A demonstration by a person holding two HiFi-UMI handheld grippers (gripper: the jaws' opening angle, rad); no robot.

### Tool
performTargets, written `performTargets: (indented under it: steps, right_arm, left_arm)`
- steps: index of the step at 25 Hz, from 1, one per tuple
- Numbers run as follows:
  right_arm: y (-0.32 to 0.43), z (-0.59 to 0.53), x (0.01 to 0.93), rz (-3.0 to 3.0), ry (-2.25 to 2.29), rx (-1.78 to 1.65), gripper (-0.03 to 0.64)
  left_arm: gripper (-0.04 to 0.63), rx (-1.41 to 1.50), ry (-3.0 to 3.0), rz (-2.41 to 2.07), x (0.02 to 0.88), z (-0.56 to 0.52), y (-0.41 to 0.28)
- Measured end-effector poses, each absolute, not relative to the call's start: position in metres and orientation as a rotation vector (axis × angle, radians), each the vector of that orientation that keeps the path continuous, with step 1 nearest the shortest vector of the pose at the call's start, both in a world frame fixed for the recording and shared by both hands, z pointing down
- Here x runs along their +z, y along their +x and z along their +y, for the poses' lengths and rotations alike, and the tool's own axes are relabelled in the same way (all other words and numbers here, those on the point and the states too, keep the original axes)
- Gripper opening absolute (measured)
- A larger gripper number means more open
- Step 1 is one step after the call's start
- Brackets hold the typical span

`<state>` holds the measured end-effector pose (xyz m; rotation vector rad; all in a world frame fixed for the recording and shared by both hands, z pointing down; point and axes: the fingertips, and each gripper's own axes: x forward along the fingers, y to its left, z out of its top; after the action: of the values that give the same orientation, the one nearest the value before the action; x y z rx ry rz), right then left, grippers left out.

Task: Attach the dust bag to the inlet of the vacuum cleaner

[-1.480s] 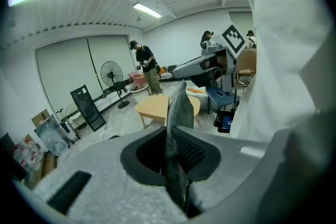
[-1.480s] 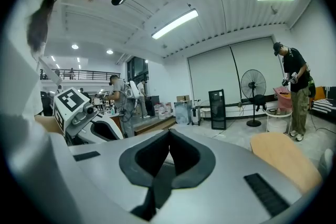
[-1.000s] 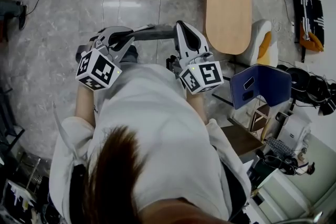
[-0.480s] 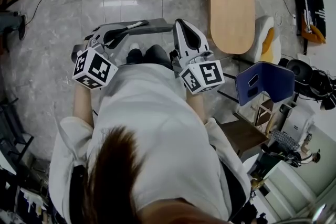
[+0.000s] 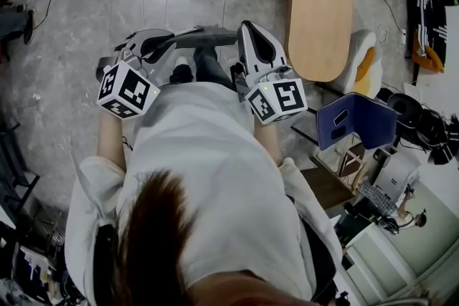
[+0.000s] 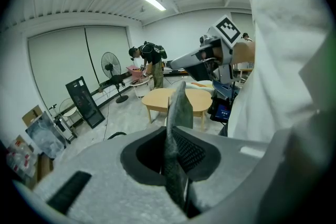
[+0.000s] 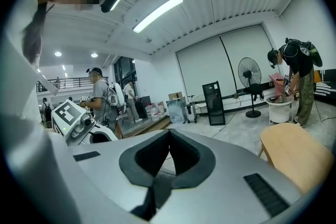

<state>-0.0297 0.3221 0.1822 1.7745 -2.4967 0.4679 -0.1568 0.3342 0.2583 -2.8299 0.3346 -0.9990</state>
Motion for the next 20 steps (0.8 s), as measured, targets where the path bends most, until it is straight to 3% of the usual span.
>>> performTargets:
  steps: [20]
  right_arm:
    - [0.058, 0.193, 0.196, -2.601, 1.541, 0.482, 0.002]
  left_arm:
    - [0.040, -1.068, -2.760, 0.674, 0.255, 0.206, -0.074]
